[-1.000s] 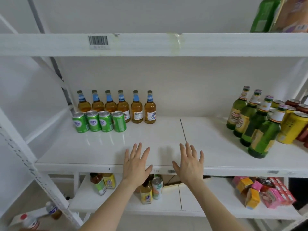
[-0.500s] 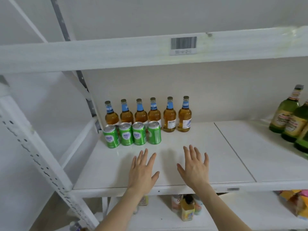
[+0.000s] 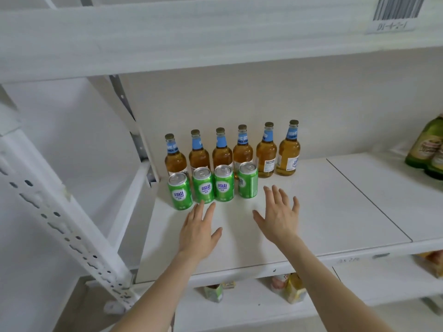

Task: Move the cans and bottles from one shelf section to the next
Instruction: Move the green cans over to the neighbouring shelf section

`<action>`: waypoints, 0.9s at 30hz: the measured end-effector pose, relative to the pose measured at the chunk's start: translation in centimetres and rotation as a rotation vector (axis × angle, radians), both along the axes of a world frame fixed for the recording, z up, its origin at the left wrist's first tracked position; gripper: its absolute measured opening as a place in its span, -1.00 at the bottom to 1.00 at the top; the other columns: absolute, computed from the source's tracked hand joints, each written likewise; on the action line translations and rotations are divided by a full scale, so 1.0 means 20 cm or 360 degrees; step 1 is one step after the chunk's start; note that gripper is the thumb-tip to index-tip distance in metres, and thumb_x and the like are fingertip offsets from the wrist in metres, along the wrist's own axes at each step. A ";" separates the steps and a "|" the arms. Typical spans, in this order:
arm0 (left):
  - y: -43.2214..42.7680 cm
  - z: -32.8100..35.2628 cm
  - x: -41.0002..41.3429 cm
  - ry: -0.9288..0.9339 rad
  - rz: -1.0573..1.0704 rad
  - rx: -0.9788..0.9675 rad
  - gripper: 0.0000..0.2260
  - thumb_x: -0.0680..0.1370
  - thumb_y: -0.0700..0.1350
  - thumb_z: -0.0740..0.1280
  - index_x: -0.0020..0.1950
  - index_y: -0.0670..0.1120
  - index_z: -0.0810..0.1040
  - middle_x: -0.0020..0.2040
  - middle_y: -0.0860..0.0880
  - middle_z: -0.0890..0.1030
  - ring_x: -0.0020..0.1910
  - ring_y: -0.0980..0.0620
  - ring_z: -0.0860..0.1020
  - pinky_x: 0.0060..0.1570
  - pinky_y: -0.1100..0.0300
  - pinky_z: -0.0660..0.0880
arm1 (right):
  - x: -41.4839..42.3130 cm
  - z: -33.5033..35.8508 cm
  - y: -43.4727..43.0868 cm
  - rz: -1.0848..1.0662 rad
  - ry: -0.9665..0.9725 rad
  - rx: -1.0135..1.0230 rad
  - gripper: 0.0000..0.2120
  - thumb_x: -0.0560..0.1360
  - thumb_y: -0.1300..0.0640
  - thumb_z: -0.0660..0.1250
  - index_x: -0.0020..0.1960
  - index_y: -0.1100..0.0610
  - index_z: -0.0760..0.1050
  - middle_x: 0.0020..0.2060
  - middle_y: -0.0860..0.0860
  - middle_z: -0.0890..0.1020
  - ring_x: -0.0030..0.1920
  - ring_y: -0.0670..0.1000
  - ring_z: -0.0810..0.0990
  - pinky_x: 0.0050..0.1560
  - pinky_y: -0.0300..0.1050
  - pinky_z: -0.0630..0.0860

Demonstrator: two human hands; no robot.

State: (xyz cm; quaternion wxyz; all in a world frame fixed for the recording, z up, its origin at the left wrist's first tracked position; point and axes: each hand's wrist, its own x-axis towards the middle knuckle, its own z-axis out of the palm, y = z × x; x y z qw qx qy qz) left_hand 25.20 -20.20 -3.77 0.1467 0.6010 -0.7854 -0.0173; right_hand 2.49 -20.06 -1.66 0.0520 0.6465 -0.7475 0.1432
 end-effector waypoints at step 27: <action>-0.61 -0.13 -0.38 0.1622 0.0373 0.0206 -0.39 0.49 -0.09 0.49 0.45 -0.15 0.28 0.40 -0.07 0.47 0.38 -0.05 0.44 0.38 0.01 0.38 | -0.16 -0.08 -0.72 0.0571 -0.2038 0.0263 -0.42 0.33 0.16 0.61 0.27 -0.03 0.48 0.12 -0.11 0.66 0.10 -0.12 0.63 -0.03 -0.26 0.57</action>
